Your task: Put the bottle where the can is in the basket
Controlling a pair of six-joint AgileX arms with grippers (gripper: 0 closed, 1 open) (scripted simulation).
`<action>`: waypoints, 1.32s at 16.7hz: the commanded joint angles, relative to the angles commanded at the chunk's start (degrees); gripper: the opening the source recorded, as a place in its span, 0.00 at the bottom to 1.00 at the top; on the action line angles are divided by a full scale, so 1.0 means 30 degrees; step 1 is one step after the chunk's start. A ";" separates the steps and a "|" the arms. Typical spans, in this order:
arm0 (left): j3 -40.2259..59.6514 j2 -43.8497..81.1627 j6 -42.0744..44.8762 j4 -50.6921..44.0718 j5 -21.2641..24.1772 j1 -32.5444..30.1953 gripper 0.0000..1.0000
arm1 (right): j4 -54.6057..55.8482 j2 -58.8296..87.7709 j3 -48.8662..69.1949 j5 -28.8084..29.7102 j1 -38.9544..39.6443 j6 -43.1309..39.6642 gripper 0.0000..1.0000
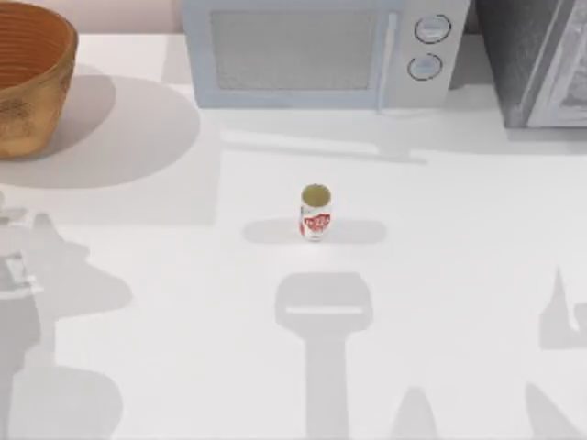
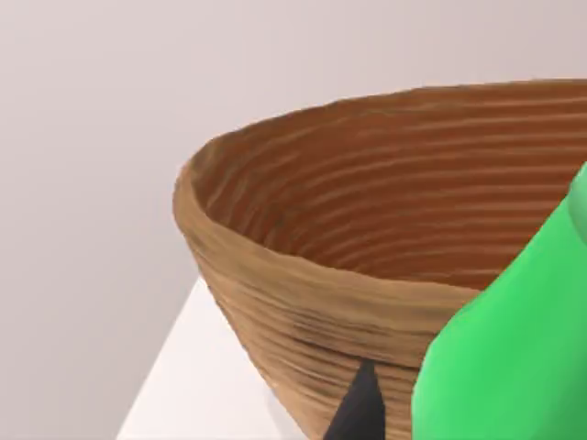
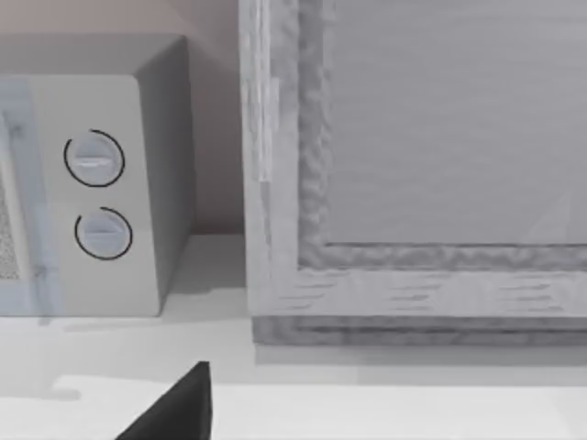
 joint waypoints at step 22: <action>1.5002 -0.2909 -0.1035 -2.0710 -0.0512 -0.3125 0.00 | 0.0000 0.0000 0.0000 0.0000 0.0000 0.0000 1.00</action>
